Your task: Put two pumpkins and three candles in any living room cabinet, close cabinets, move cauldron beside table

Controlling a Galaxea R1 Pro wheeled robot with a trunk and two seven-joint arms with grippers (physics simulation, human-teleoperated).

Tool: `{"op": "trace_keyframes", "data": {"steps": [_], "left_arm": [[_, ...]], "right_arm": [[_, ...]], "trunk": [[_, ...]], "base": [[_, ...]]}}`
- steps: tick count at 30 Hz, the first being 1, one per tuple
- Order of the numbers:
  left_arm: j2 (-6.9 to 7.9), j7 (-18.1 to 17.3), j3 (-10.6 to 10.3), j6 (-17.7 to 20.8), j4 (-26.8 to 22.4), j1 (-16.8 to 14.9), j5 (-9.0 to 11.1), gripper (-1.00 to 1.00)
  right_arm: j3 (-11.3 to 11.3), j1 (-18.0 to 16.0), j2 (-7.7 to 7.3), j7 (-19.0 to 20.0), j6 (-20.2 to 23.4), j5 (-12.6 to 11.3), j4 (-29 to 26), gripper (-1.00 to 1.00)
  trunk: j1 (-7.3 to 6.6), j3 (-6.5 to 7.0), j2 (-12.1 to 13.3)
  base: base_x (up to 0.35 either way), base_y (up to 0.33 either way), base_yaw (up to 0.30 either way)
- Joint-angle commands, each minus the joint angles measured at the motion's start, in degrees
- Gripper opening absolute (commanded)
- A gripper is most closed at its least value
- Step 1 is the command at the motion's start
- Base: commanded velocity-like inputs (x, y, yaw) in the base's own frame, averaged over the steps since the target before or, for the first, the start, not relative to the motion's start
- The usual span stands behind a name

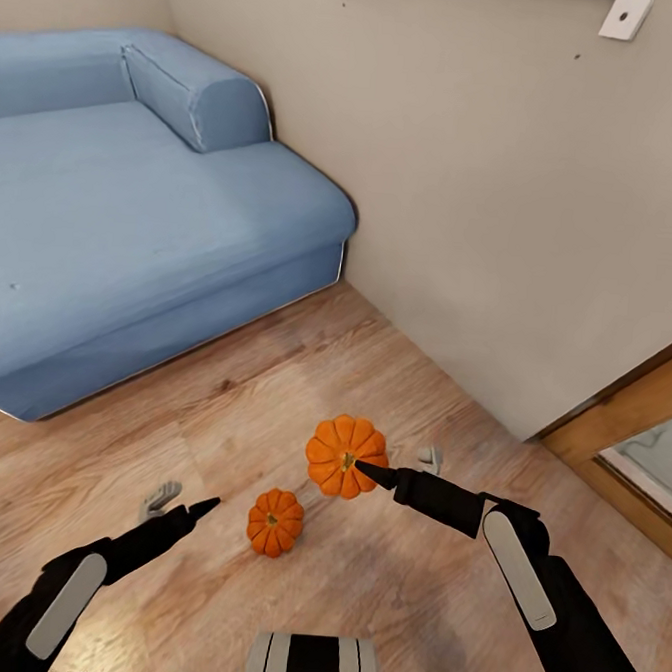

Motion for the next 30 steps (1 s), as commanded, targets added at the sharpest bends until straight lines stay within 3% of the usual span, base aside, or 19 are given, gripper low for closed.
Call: {"op": "trace_keyframes", "data": {"steps": [1, 13, 16, 18, 21, 24, 30], "left_arm": [[-0.13, -0.1, 0.3, 0.4, 0.0, 0.0, 0.3, 1.0], [-1.19, 0.5, 0.0, -3.1, 0.8, 0.0, -0.3, 1.0], [-2.19, 0.6, -0.2, -4.3, 2.0, 0.0, -0.6, 1.0], [-3.33, 0.7, -0.2, -4.5, 2.5, 0.0, -2.0, 1.0], [-4.04, 0.7, -0.2, -4.7, 2.7, 0.0, -4.7, 1.0], [-4.43, 0.8, -0.2, -4.8, 2.7, 0.0, -5.5, 1.0], [-5.14, 0.8, -0.2, -6.6, 2.7, 0.0, -5.7, 1.0]], "right_arm": [[0.0, 0.0, -0.05, 0.0, 0.3, -0.5, 0.0, -1.0], [-1.3, 0.4, -0.76, 0.6, 0.6, -1.3, -1.7, -1.0], [-1.7, 0.4, -0.91, 0.7, 0.7, -1.5, -1.8, -1.0], [-2.0, 0.5, -1.0, 0.7, 0.7, -1.6, -1.7, -1.0], [-4.4, 1.6, -0.97, 0.8, 0.8, -1.6, -1.8, -1.0], [-8.0, 3.0, -0.96, 0.8, 0.9, -1.7, -1.8, -1.0], [-9.5, 3.6, -0.82, 0.9, 0.9, -1.7, -1.8, -1.0]], "trunk": [[0.01, -0.26, 0.0], [0.32, -2.92, -0.2], [0.4, -3.59, -0.2], [0.45, -4.03, -0.3], [0.53, -4.69, -0.3], [0.61, -5.36, -0.3], [0.76, -6.69, -0.4]], "base": [[0.0, 0.0, 0.0], [0.0, 0.0, 0.0], [0.0, 0.0, 0.0], [0.0, 0.0, 0.0], [0.0, 0.0, 0.0], [0.0, 0.0, 0.0], [0.0, 0.0, 0.0]]}}
